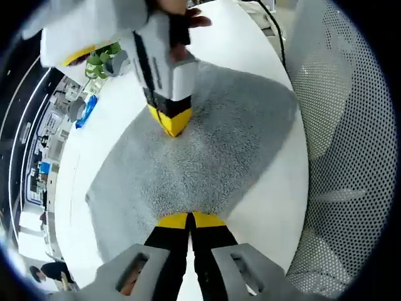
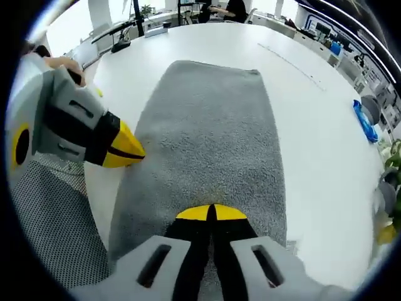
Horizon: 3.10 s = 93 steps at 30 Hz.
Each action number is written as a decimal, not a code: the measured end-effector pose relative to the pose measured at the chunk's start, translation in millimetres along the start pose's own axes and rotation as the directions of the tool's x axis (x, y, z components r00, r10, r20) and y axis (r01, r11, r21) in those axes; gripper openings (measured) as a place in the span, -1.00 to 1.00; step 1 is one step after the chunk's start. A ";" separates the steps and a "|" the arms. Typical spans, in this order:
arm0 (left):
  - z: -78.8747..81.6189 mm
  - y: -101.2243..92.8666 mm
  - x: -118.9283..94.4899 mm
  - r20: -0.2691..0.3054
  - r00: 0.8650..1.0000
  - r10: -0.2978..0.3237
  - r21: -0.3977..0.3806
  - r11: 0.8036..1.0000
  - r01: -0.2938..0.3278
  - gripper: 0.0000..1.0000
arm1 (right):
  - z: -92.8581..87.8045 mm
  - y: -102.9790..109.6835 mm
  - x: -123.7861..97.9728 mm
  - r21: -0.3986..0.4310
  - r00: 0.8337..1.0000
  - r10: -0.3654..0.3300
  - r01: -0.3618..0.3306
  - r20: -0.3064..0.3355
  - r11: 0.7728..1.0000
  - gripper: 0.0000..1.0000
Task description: Fold the towel on the table until its edges align and the towel forms a compact rectangular stack.
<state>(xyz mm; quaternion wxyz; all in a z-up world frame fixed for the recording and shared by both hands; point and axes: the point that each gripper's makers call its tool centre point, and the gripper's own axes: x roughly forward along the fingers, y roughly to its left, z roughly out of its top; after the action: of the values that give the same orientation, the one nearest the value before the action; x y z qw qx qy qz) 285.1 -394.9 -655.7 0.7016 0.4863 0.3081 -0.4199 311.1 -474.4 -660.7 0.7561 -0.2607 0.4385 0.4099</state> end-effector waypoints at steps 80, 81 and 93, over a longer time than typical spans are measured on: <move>21.1 -33.4 -11.5 0.279 0.934 -0.223 -0.198 0.938 0.283 -0.97 | 10.0 24.1 -4.1 -0.041 0.946 0.064 -0.054 0.317 0.998 -1.00; 19.3 -31.7 -11.2 0.273 0.938 -0.214 -0.209 0.938 0.275 -0.97 | 10.1 24.0 -4.1 -0.042 0.946 0.063 -0.053 0.317 0.998 -1.00; 14.7 -25.2 -8.9 0.203 0.969 -0.138 -0.128 0.978 0.166 -0.97 | 10.4 21.9 -2.2 -0.071 0.953 0.029 -0.008 0.301 0.997 -1.00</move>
<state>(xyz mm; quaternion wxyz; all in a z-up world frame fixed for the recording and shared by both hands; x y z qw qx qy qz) 259.0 -410.6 -653.9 0.7271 0.3662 0.3046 -0.4945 296.5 -455.9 -654.5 0.8009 -0.2169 0.3057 0.4670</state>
